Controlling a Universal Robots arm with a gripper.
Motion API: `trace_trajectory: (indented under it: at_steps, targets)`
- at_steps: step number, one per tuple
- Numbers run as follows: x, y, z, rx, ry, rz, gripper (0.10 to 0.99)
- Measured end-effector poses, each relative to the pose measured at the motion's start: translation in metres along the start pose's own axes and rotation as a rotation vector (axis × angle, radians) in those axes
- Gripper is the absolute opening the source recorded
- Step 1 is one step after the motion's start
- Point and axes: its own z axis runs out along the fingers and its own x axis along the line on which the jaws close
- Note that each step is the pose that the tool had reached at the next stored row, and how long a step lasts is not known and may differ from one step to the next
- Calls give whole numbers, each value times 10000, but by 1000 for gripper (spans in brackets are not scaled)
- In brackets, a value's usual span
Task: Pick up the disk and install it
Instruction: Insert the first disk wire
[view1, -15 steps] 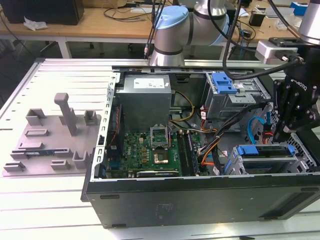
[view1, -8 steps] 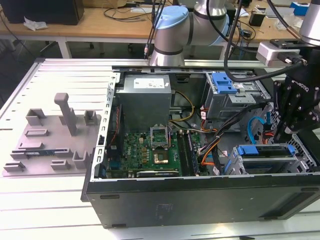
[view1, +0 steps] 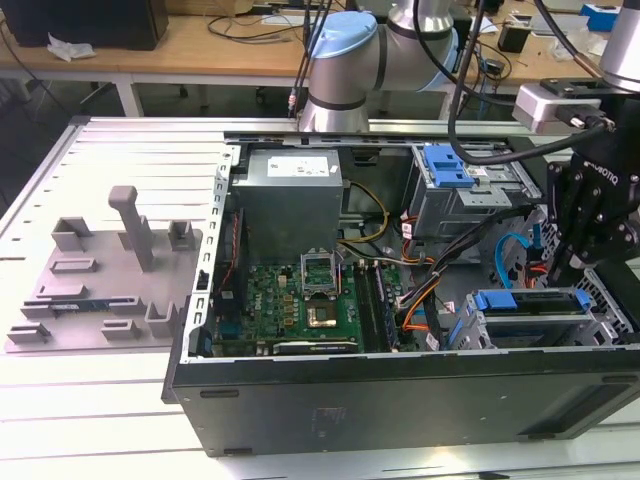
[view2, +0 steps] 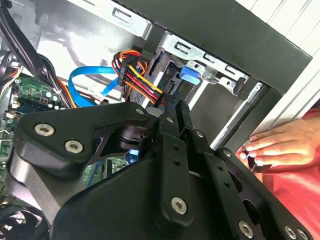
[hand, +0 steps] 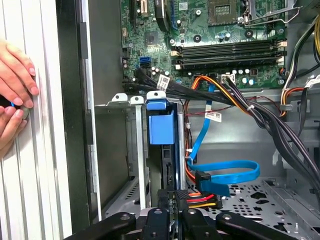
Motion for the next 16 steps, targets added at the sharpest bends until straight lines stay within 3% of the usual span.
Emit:
trace_trajectory:
  at_steps: [3,9,16]
  targets:
    - [5,1,1,-88,2,-2,169]
    - [13,-19,5,-96,-108,12,169]
    - [0,-19,4,-85,-112,-54,169]
